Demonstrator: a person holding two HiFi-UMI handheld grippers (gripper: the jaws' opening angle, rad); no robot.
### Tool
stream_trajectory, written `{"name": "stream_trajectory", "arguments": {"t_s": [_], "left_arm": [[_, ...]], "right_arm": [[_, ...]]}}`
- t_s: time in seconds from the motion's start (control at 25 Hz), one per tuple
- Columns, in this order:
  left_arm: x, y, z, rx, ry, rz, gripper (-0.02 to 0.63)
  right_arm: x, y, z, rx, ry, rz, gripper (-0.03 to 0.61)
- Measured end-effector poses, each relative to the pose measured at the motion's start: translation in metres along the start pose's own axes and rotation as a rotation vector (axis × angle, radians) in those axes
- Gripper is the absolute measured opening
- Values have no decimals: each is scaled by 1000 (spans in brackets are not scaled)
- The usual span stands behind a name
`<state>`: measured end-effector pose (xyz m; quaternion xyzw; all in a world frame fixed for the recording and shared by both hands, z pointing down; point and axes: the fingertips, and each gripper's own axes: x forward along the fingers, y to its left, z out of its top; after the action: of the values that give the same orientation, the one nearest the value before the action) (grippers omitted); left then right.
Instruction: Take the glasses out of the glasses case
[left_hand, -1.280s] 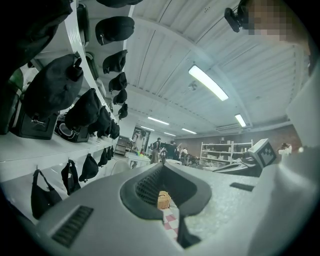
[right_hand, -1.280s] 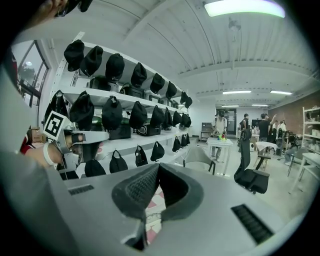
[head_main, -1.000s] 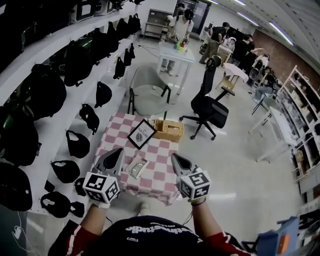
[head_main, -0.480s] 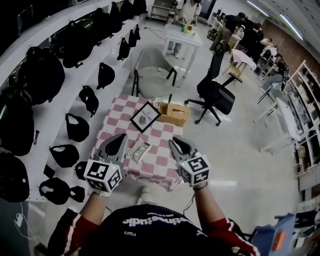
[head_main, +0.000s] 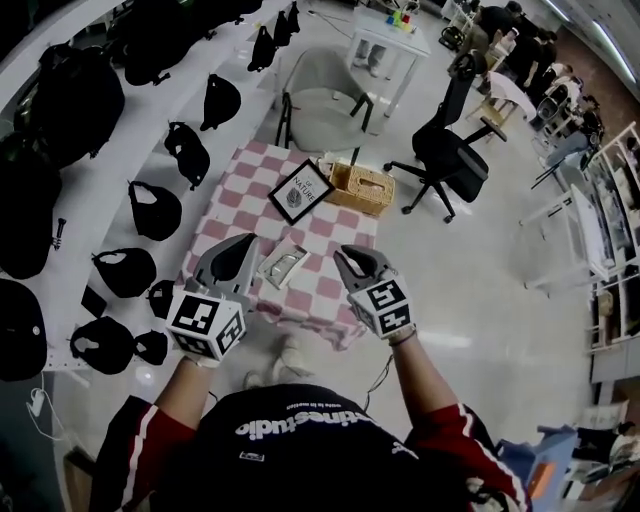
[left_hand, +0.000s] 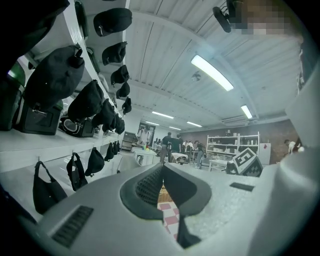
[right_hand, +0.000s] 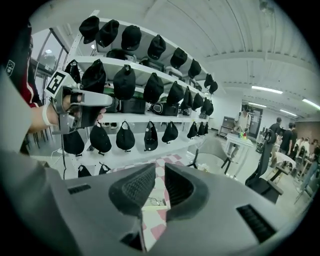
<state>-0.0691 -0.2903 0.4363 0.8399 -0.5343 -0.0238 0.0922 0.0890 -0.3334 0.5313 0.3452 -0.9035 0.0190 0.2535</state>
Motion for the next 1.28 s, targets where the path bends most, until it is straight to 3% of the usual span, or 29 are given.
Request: {"name": "stream_trajectory", "arguments": {"t_s": [0.88,1.28], "left_arm": [[28,34,-45,-63,79,165,8],[34,43,-60,-75,99,253,7]], "right_arm": [[138,42,-106,-335,220,454,66],[186,59,-160,-470,293,583,67]]}}
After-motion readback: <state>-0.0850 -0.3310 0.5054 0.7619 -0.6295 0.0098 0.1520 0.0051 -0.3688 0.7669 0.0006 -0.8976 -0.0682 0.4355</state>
